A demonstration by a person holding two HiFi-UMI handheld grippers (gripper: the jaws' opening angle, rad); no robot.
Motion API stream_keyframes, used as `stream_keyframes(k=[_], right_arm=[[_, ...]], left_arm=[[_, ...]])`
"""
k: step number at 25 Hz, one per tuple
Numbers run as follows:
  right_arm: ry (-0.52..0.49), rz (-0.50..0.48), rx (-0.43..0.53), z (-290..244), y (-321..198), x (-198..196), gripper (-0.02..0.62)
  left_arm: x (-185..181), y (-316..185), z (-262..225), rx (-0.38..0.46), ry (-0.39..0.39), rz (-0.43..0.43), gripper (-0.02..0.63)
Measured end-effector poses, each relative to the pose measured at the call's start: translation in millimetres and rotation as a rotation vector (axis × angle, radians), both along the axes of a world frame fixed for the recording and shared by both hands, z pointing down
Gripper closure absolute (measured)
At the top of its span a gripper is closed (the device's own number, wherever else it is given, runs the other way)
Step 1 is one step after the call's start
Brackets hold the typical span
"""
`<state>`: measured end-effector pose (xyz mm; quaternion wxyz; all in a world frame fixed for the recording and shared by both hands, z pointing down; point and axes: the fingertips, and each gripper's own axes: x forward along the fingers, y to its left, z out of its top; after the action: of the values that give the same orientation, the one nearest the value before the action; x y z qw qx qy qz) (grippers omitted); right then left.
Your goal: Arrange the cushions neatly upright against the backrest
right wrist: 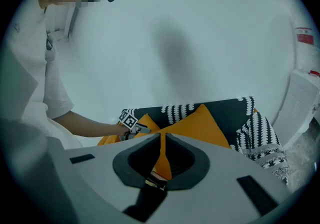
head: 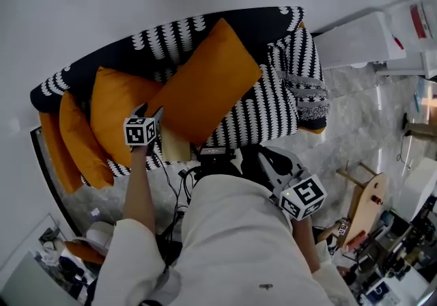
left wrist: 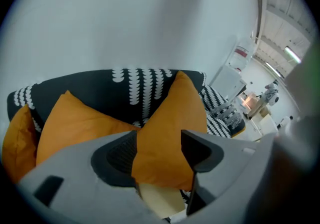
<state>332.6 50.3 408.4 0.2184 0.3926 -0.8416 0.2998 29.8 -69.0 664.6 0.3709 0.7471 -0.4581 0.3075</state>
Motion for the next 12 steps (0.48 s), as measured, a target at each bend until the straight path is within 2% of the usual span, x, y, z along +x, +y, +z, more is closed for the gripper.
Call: stream_keyframes(k=[4,8,10,12], right_arm=[[0.022,-0.027,-0.029,7,3,-2,0.585],[0.06,-0.046,-0.07,14,10,-2,0.584],[0.067,-0.049,-0.078,14,9,1,0.584],[0.072,-0.036,-0.074,13,7,5,0.584]], left_arm=[[-16,0,31,-0.028,-0.002,-0.065,0.295],[-28,9,57,-0.079,-0.055,-0.058,0.239],[-30,8,68,-0.102,-0.051,-0.056,0.206],[-31,9,76,-0.127,-0.031,-0.062,0.202]])
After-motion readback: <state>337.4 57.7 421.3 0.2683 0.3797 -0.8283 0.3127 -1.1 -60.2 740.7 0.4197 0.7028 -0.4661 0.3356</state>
